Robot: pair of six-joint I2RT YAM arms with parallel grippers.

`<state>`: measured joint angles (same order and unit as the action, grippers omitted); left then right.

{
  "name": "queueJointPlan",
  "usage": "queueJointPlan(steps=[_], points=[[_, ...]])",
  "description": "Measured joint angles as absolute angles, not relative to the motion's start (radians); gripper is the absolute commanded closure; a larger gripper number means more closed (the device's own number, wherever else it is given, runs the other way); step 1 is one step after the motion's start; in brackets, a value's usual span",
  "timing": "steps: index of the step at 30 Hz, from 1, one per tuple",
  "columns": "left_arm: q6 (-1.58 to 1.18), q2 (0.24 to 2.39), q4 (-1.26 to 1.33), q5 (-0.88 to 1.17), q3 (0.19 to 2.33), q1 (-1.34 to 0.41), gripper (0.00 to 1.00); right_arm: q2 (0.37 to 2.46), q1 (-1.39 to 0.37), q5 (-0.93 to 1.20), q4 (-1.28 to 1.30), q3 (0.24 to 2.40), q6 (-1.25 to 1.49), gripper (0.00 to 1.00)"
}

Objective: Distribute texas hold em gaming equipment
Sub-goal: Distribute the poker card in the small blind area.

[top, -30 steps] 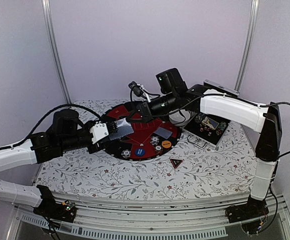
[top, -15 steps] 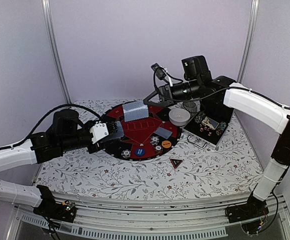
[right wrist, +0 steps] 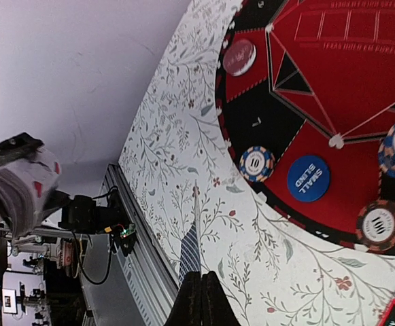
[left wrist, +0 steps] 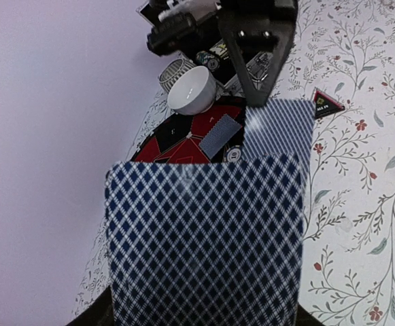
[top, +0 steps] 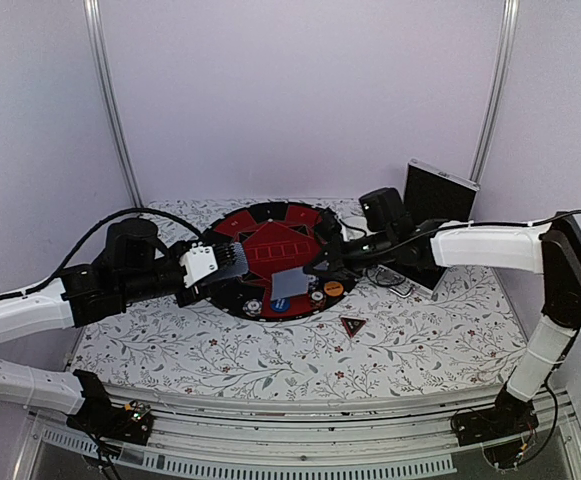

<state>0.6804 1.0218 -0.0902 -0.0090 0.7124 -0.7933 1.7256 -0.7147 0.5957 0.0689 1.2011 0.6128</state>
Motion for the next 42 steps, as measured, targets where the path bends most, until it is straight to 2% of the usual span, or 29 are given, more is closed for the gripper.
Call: queueJointPlan(steps=[7,12,25,31,37,38,42], points=[[0.68,1.022,-0.09,-0.009,0.712,-0.793,0.47,1.956,-0.859,0.632,-0.083,1.217,0.755,0.98],[0.68,1.021,-0.09,-0.009,0.712,-0.793,0.47,2.075,-0.881,0.638,-0.136,1.246,0.822,0.98],[0.68,1.021,-0.09,-0.009,0.712,-0.793,0.47,2.119,-0.902,0.624,-0.138,1.283,0.853,0.96],[0.68,1.021,-0.09,-0.009,0.712,-0.793,0.47,2.138,-0.919,0.583,-0.044,1.333,0.813,0.41],[0.68,1.021,-0.09,-0.007,0.712,-0.793,0.47,2.065,-0.921,0.475,0.136,1.384,0.715,0.05],[0.68,1.021,-0.09,-0.007,0.712,-0.793,0.47,2.044,-0.92,0.461,0.164,1.405,0.694,0.0],[0.68,1.021,-0.09,-0.004,0.712,-0.793,0.47,1.937,-0.908,0.418,0.231,1.485,0.599,0.01]])
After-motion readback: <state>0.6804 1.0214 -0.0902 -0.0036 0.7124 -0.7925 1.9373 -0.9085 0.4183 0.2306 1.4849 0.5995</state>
